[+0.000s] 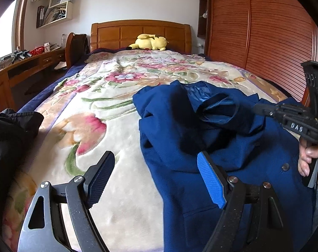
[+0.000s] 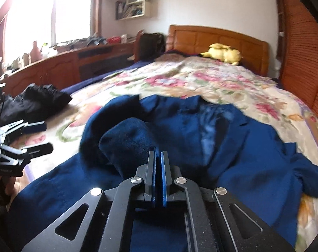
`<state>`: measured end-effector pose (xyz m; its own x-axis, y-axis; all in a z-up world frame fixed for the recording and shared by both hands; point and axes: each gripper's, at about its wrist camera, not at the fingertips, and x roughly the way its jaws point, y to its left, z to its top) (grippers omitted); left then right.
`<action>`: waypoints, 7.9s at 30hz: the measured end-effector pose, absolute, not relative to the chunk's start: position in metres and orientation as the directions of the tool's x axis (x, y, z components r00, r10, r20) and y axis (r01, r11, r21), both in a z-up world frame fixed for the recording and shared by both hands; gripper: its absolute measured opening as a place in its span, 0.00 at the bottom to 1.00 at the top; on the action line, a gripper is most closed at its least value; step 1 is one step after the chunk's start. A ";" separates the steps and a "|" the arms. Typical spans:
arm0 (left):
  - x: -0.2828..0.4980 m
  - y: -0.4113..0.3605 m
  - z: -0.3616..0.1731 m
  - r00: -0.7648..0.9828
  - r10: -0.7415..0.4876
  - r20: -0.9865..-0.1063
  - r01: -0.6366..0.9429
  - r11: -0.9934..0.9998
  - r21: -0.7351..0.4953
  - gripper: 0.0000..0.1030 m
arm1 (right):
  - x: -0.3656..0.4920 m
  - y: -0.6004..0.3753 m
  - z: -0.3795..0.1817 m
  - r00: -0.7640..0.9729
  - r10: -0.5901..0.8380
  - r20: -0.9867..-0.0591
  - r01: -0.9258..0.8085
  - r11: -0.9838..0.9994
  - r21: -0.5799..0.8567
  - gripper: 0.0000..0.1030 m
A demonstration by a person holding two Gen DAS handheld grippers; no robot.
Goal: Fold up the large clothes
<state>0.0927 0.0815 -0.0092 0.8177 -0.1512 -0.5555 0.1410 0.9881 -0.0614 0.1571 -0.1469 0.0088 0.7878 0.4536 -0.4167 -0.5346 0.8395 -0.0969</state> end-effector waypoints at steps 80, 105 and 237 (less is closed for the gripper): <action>0.103 -0.026 -0.014 0.802 -0.204 -0.562 0.250 0.968 0.005 0.79 | 0.100 -0.272 -0.011 0.854 0.212 -0.474 -0.295 0.950 -0.105 0.20; 0.102 -0.023 -0.010 0.805 -0.214 -0.553 0.245 0.969 -0.018 0.79 | 0.112 -0.283 -0.016 0.860 0.158 -0.485 -0.227 0.970 -0.087 0.58; 0.097 -0.068 0.013 0.809 -0.328 -0.487 0.345 0.937 -0.058 0.79 | 0.199 -0.398 0.136 0.955 -0.114 -0.273 0.030 0.955 -0.295 0.07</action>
